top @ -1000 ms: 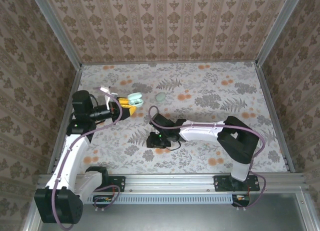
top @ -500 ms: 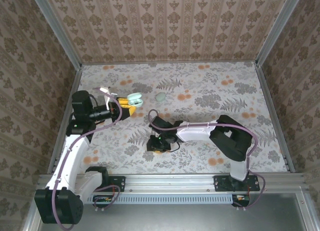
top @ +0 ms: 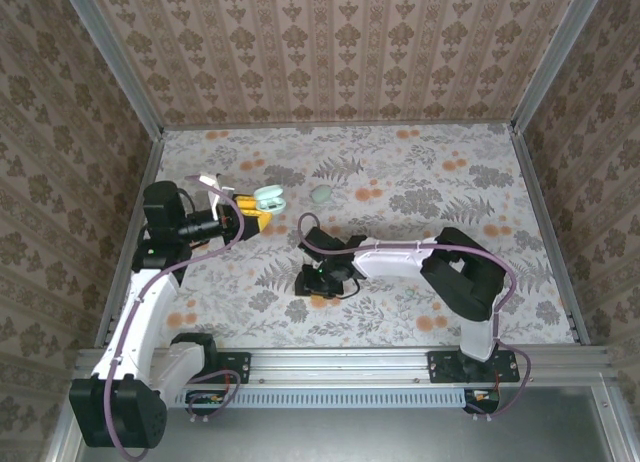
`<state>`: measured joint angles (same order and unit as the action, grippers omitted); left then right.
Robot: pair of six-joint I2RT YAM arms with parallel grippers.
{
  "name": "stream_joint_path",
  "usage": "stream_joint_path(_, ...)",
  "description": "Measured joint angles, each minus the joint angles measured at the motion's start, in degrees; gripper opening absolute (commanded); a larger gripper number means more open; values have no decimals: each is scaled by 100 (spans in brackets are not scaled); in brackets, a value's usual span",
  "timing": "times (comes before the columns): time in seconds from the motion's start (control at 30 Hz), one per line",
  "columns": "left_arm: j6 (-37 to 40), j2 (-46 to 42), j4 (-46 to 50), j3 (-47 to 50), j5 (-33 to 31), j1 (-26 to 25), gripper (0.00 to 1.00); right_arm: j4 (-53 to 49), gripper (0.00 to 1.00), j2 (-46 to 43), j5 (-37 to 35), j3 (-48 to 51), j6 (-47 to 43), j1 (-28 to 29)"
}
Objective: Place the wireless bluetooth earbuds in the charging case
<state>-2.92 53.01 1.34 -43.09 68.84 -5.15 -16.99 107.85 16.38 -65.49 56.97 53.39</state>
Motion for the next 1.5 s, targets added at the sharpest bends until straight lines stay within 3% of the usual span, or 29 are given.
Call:
stream_joint_path(0.8,0,-4,0,11,0,0,6,-245,36,321,-271,-417,-103,-103)
stream_joint_path(1.5,20,-35,2,11,0,0,7,-669,26,503,-422,-739,-372,-31)
